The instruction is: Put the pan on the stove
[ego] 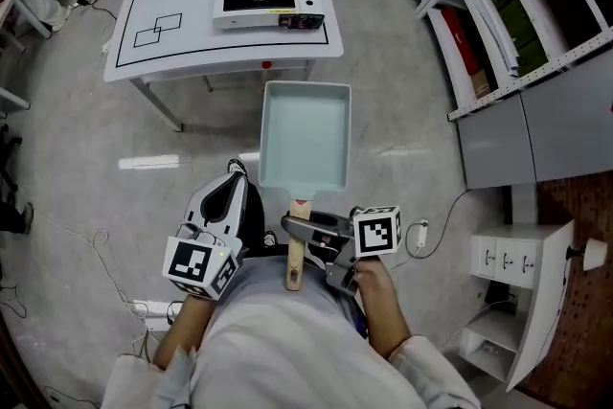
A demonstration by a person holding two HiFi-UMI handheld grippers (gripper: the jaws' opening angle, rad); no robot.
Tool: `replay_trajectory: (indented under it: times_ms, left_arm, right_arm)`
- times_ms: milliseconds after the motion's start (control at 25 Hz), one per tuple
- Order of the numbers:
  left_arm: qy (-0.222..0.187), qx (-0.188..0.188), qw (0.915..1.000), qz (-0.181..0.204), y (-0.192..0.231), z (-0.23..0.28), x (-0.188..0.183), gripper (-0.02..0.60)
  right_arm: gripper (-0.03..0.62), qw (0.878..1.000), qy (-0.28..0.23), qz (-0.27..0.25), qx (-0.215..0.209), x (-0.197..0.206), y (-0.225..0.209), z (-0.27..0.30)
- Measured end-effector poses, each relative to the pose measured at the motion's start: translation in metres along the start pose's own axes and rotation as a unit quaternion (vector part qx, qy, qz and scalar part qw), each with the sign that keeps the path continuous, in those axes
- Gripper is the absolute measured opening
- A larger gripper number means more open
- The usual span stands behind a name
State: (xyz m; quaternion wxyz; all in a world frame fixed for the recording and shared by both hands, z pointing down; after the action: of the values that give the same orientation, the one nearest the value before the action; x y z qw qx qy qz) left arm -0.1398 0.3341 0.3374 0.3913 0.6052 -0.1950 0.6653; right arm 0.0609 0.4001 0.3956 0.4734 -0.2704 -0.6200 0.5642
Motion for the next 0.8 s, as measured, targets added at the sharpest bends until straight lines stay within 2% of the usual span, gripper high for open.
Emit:
replay_trajectory:
  times_ms: [440,600,800]
  left_arm:
    - [0.008,0.012,0.9999,-0.007,0.035,0.061,-0.019,0.006]
    - [-0.002,0.017,0.9998,-0.006,0.049,0.086,-0.034,0.006]
    - [0.005,0.013,0.9999,0.002,0.07,0.113,-0.054,0.006]
  right_arm:
    - [0.178,1.0,0.012,0.002,-0.002,-0.066,-0.017,0.026]
    - [0.178,1.0,0.012,0.003,-0.007,-0.091,-0.02,0.034]
    - [0.179,1.0,0.014,0.005,-0.013,-0.127,-0.026,0.048]
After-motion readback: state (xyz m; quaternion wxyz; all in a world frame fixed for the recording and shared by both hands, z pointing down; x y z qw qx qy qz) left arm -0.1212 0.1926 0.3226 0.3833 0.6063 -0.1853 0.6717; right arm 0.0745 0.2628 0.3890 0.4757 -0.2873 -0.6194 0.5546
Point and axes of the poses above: the fingertips, and each gripper's own axes: z forward along the fingers, y to its left, x out of its underside, the point moved 9 cm from there along -z, backward along the fingers, and after that the axes turned 6 degrees about -x, right-handed, at the moved point
